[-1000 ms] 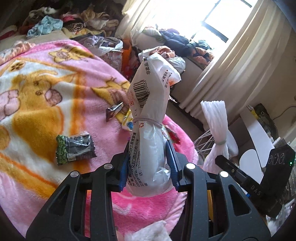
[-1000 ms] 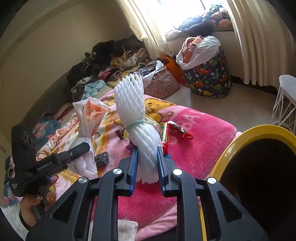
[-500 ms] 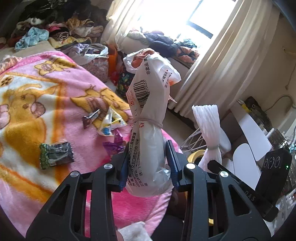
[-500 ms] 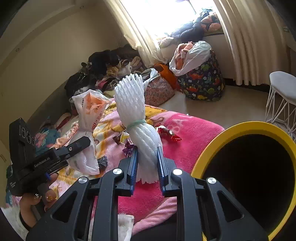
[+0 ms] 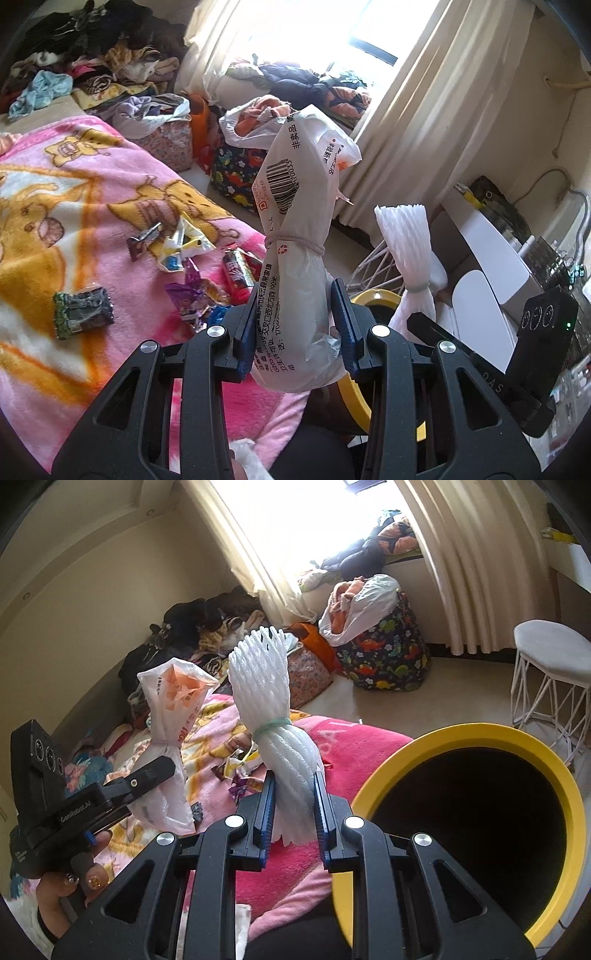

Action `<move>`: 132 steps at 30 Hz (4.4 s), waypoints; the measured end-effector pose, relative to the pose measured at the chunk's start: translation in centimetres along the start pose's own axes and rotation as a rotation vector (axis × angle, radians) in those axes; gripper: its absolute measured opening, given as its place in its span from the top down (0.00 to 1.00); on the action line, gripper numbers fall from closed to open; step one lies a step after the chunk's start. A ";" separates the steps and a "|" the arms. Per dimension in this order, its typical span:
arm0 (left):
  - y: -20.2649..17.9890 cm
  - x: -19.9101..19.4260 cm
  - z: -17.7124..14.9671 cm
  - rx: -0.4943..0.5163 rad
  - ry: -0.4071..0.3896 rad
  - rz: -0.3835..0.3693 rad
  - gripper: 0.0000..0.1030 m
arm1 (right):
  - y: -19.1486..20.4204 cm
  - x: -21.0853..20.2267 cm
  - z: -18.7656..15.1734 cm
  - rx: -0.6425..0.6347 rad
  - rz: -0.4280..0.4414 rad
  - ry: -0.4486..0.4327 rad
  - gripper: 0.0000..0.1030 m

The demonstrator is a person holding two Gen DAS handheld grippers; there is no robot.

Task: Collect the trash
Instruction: 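Carry the white plastic bag and foam net over the yellow bin, then open both tools to drop the white bag and foam net into the bin, then grasp the yellow snack wrapper with the left tool while the right tool grasps the blue wrapper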

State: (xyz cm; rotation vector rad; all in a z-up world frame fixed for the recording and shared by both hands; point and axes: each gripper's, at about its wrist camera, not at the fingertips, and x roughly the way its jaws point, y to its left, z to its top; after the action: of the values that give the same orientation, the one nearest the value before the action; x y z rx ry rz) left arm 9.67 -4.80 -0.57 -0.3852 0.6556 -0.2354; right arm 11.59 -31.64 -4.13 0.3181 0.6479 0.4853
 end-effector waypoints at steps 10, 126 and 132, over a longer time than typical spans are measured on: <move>-1.7 1.2 -0.6 0.031 0.027 -0.020 0.72 | -2.0 -1.5 -0.2 0.052 -0.044 -0.024 0.82; 13.9 10.5 3.6 -0.110 0.159 0.171 0.65 | 4.8 17.4 -4.0 -0.044 -0.083 0.397 0.61; 14.3 12.6 3.4 -0.095 0.200 0.180 0.74 | 6.1 17.5 -4.7 -0.125 -0.037 0.408 0.92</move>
State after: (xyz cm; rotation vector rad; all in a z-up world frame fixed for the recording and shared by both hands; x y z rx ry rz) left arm 22.79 4.84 -10.97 -0.3939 0.8952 -0.0712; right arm 18.71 -16.75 -13.77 0.0869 1.0131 0.5581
